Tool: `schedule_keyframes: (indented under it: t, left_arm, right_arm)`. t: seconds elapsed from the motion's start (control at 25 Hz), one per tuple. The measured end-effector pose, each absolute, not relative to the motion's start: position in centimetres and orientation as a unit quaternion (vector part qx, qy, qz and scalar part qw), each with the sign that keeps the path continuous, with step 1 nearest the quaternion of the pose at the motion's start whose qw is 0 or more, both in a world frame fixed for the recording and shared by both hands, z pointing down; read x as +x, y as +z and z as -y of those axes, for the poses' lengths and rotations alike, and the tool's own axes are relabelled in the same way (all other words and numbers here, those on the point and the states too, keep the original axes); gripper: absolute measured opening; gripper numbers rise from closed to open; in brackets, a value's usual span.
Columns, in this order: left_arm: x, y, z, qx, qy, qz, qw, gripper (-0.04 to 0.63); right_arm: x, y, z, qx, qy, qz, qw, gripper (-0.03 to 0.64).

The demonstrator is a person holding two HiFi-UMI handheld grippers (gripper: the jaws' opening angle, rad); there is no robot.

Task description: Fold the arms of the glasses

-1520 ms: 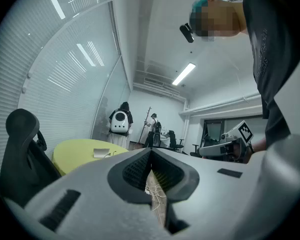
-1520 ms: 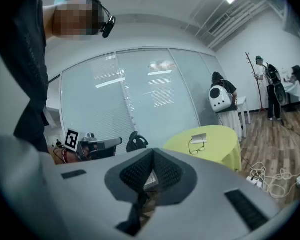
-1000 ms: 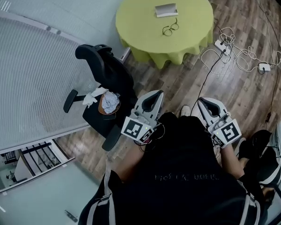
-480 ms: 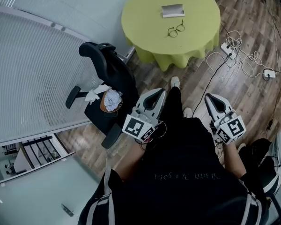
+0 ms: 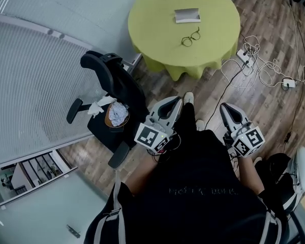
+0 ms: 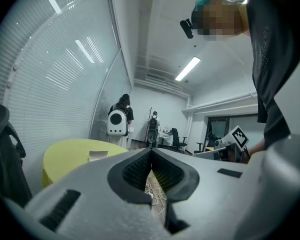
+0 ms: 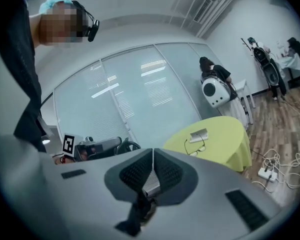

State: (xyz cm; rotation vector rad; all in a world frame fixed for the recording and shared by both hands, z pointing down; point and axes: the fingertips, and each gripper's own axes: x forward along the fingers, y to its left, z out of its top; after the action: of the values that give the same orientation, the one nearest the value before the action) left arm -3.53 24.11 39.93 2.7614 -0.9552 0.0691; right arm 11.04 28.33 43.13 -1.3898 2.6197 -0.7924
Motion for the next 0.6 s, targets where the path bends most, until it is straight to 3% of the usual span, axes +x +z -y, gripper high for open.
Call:
schedule_keyframes:
  t: [0.6]
  left_arm:
    - [-4.1, 41.1, -9.1, 0.943, 0.033, 0.308, 0.123, 0.017]
  right_arm:
    - [9.0, 42.0, -13.6, -0.463, -0.242, -0.853, 0.001, 0.031]
